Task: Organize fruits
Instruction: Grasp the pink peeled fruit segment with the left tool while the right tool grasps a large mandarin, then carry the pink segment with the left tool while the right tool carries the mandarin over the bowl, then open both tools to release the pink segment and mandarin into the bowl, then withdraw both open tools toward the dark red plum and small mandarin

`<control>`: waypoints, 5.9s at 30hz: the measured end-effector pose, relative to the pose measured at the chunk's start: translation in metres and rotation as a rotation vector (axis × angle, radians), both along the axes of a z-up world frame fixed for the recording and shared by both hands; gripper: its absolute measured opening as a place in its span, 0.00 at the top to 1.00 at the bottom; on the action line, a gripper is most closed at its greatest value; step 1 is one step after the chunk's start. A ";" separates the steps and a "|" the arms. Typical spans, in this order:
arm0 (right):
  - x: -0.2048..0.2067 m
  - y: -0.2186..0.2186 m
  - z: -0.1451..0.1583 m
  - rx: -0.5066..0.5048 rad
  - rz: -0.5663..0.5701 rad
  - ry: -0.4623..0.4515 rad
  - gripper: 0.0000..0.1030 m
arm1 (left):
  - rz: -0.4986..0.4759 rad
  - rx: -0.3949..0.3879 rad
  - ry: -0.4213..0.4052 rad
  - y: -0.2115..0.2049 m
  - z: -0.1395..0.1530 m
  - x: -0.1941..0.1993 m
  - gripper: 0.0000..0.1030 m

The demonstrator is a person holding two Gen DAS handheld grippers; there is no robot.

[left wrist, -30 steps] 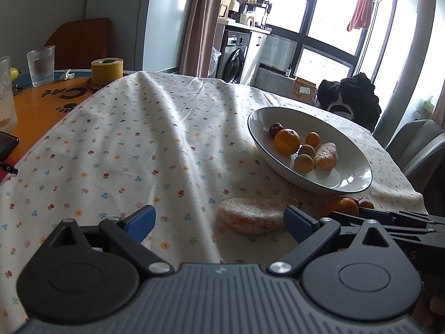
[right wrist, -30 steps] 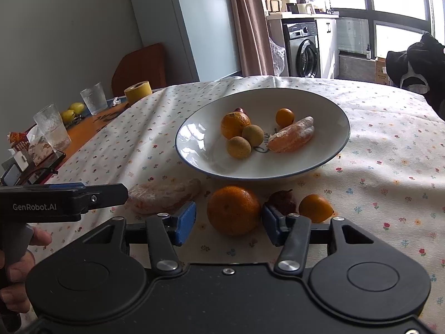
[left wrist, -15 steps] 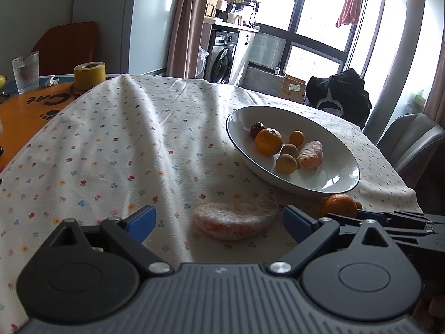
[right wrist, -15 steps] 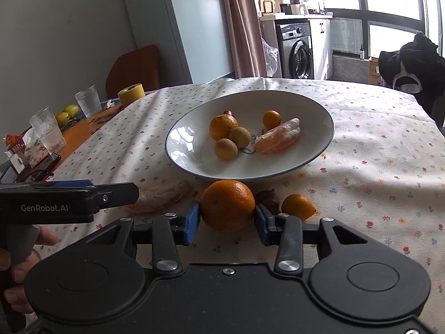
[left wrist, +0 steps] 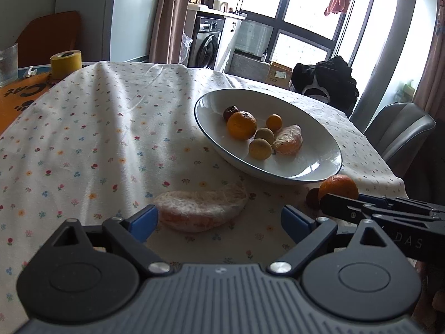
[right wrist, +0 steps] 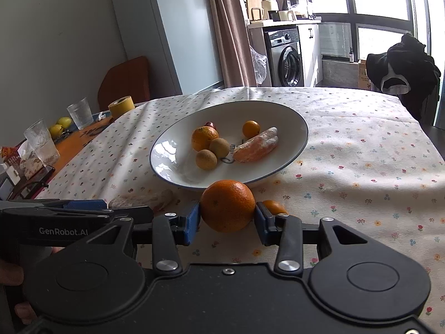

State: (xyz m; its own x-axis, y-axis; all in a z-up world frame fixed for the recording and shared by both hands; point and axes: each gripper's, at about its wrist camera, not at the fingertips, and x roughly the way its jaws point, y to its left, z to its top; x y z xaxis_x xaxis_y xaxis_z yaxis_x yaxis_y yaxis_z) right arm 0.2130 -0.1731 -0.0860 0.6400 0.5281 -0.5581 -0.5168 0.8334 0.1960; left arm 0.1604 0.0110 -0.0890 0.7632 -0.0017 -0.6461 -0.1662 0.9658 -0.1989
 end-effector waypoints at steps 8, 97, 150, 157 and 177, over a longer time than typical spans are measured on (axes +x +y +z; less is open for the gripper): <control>0.004 -0.011 -0.002 0.006 -0.036 0.004 0.61 | 0.014 0.021 -0.001 0.001 -0.004 0.012 0.09; 0.034 -0.015 0.020 0.023 -0.075 -0.059 0.61 | -0.051 0.135 -0.100 -0.024 0.037 0.052 0.14; 0.014 -0.021 0.040 0.039 -0.100 -0.126 0.06 | 0.040 0.107 -0.103 0.004 0.052 0.019 0.03; 0.004 -0.030 0.042 0.054 -0.111 -0.132 0.06 | 0.030 0.102 -0.114 -0.002 0.055 0.006 0.03; -0.024 -0.053 0.046 0.085 -0.124 -0.151 0.02 | 0.016 0.099 -0.146 -0.021 0.064 -0.023 0.03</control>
State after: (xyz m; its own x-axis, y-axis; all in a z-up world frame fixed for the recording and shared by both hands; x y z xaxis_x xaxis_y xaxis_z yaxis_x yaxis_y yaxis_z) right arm 0.1885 -0.2262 -0.0403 0.7762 0.4809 -0.4077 -0.4397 0.8764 0.1966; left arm 0.1371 -0.0103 -0.0249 0.8486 0.0693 -0.5244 -0.1582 0.9793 -0.1265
